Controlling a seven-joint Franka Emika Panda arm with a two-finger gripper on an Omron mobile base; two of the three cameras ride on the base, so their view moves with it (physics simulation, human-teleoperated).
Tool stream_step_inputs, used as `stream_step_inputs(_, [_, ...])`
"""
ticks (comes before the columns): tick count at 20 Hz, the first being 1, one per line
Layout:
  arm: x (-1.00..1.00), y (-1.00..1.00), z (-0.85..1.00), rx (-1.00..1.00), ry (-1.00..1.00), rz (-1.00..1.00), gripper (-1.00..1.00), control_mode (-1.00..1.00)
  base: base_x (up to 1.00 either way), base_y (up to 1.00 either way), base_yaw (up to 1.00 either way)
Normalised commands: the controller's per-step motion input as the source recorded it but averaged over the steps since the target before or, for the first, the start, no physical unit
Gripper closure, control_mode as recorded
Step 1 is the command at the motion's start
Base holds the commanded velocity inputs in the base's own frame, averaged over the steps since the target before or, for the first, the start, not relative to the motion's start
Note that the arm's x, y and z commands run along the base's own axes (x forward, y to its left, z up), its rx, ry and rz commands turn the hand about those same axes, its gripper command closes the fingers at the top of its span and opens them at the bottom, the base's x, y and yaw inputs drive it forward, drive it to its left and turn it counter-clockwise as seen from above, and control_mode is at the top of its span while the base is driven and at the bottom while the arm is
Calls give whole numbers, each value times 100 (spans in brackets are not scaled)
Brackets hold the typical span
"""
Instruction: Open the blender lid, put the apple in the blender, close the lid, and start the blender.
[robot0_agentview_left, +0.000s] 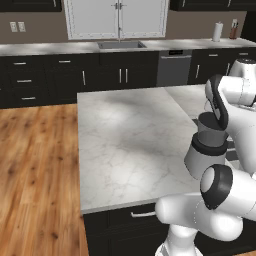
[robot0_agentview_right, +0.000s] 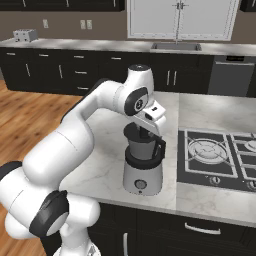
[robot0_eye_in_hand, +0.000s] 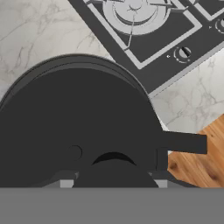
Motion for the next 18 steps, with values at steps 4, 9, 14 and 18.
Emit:
stream_step_inputs(4, [26,0,-3,0,-3,0,100,-100,0,0,0])
stream_step_inputs(9, [6,-5,-18,0,-7,0,100,-100,0,0,0])
stream_step_inputs(14, [0,-26,-7,0,-7,0,100,-100,0,0,0])
stream_step_inputs(18, [0,-11,-17,0,-1,0,100,-100,0,0,0])
